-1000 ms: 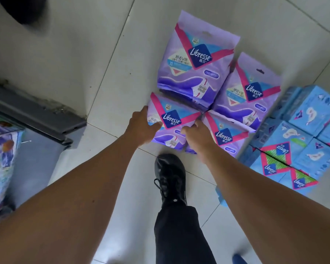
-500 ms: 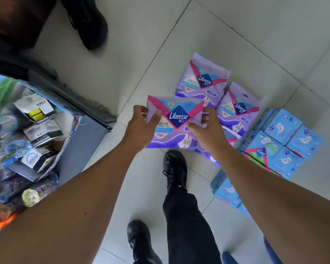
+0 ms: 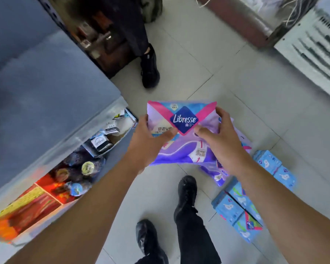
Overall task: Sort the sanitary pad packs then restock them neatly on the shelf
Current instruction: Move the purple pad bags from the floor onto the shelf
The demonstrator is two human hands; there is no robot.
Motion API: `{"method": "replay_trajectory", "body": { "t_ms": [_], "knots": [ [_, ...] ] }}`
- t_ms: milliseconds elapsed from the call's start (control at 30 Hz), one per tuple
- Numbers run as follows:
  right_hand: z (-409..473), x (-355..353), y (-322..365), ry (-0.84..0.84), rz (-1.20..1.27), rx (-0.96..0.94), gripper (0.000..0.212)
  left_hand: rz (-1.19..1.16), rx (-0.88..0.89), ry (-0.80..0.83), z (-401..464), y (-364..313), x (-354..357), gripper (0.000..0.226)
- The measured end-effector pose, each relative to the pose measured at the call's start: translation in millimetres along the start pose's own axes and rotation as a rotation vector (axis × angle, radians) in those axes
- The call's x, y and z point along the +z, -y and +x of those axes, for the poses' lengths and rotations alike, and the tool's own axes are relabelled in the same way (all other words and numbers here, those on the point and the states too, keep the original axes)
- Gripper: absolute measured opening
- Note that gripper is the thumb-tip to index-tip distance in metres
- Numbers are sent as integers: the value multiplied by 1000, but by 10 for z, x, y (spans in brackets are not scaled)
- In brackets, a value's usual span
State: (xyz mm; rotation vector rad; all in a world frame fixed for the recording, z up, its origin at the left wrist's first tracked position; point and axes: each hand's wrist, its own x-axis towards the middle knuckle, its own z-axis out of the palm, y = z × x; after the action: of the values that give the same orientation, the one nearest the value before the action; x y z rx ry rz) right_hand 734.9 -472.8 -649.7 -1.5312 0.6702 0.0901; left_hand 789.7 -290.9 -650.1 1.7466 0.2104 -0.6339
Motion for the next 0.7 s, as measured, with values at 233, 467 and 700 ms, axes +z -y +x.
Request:
{"method": "replay_trajectory", "body": {
  "t_ms": [233, 467, 700],
  "knots": [
    [-303, 832, 587, 264, 39, -123, 64, -322, 60, -111, -636, -238, -1013, 40],
    [-523, 1520, 804, 592, -78, -271, 73, -331, 163, -216, -1214, -153, -1776, 58],
    [-725, 2118, 914, 770, -183, -304, 73, -396, 209, -349, -1599, 97, -2206, 56]
  ]
}}
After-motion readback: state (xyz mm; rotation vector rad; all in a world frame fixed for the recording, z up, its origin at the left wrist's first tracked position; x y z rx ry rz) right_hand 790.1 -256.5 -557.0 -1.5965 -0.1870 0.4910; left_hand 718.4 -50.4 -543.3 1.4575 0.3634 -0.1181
